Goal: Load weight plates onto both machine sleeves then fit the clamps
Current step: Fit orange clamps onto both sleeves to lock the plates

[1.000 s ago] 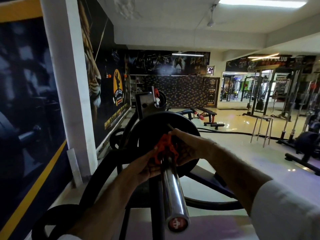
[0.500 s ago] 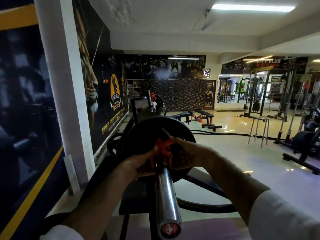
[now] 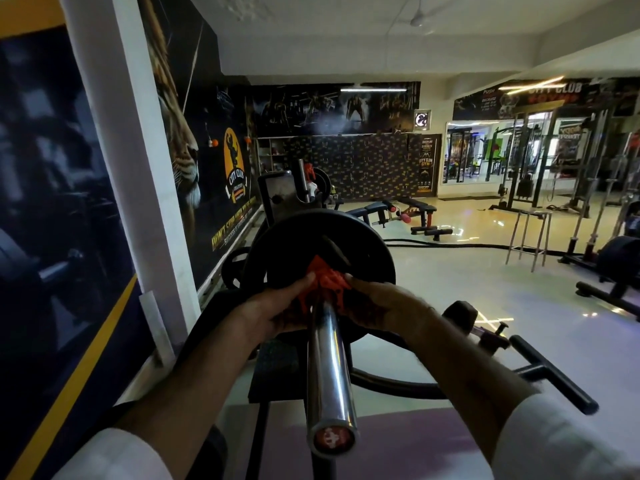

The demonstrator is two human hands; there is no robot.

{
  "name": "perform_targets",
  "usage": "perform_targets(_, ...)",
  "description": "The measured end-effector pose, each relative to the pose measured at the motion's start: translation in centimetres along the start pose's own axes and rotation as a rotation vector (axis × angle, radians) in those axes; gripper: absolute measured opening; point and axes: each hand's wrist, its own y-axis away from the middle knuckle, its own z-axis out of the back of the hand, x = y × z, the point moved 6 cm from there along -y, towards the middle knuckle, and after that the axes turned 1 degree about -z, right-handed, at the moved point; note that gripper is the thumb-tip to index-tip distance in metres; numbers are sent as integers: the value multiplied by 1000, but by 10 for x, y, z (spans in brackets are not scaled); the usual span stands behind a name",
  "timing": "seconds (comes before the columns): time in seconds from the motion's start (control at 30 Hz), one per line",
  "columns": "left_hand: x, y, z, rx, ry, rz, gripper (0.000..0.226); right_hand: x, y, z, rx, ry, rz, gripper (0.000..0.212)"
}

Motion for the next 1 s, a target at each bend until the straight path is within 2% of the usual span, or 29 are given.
perform_targets(0.13,0,-1,0,-31,-15,-10,43,-1,1,2,-40,9,5,33)
perform_targets(0.27,0,3,0,-58,-46,-5,54,1,5,-2,-62,33,46,43)
perform_targets(0.33,-2,14,-2,-72,-108,6,59,5,16,-6,-89,72,79,45)
perform_targets(0.43,-14,33,-4,-163,-276,-28,64,15,41,-10,-112,198,194,37)
perform_targets(0.53,-45,57,-17,-270,-485,-231,44,28,68,1,-158,382,379,39)
perform_targets(0.63,-79,87,-53,-271,-723,-473,34,45,106,20,-270,534,581,41)
perform_targets(0.77,-98,117,-114,-401,-1076,-642,61,63,155,57,-419,722,777,37)
perform_targets(0.87,-87,125,-177,-437,-1229,-761,64,69,186,104,-526,854,891,37)
perform_targets(1.0,-41,118,-270,-397,-1279,-883,62,65,228,194,-643,989,982,38)
